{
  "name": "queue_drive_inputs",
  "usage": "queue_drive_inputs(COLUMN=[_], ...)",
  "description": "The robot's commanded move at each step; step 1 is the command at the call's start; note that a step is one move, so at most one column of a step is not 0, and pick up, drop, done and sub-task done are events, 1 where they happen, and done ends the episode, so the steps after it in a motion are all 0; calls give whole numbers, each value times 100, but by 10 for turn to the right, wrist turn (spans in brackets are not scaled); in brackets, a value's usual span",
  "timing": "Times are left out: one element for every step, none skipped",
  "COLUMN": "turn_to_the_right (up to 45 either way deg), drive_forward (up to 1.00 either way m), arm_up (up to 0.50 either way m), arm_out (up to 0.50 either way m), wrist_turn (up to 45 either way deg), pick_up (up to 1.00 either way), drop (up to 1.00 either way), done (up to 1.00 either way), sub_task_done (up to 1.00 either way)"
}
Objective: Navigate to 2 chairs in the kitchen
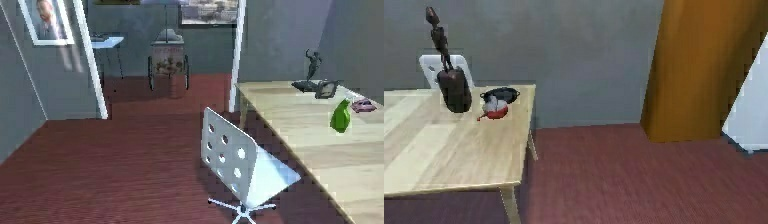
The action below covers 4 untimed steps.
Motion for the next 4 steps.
queue_drive_inputs(turn_to_the_right=[180, 0, 450, 450], drive_forward=[0, 0, 0, 0], arm_up=[0, 0, 0, 0], arm_out=[0, 0, 0, 0], wrist_turn=[0, 0, 0, 0], pick_up=[0, 0, 0, 0], drop=[0, 0, 0, 0], done=[0, 0, 0, 0], sub_task_done=[0, 100, 0, 0])
